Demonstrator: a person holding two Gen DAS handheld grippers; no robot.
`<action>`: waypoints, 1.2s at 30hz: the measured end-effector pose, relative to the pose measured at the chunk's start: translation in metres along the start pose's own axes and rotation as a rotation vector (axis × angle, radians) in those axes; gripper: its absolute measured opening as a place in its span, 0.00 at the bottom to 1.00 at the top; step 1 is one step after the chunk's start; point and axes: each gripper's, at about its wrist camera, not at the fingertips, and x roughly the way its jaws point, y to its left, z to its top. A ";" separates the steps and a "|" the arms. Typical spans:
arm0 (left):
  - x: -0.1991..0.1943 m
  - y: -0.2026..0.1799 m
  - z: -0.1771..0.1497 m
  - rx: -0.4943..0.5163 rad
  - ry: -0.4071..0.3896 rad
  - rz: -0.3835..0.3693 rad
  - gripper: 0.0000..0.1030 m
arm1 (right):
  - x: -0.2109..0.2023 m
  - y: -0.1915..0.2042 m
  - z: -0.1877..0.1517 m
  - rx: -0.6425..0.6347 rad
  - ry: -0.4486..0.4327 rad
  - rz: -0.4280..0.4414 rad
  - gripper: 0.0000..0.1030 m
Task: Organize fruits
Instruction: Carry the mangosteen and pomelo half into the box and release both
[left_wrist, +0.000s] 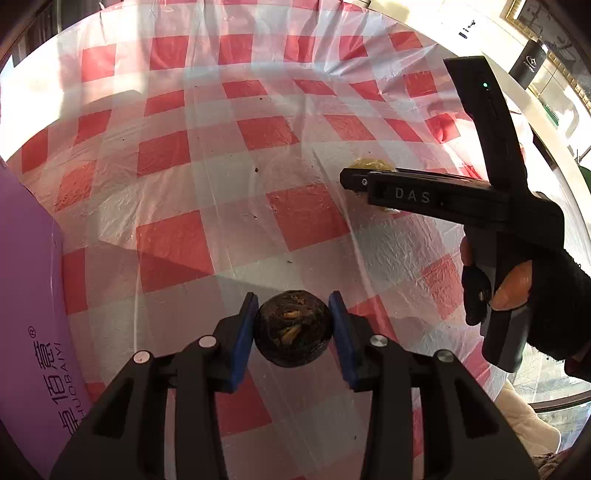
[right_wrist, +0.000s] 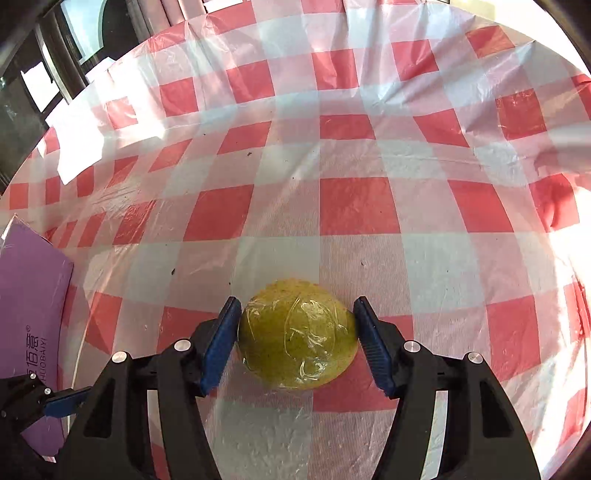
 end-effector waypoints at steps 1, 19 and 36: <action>-0.004 0.004 -0.007 0.018 -0.006 0.001 0.38 | -0.007 0.002 -0.012 0.011 0.014 0.006 0.60; -0.079 0.017 0.005 0.129 -0.151 -0.018 0.38 | -0.088 0.063 -0.075 0.068 -0.058 -0.074 0.60; -0.135 0.051 -0.013 0.127 -0.280 0.012 0.38 | -0.114 0.115 -0.085 0.013 -0.118 -0.082 0.60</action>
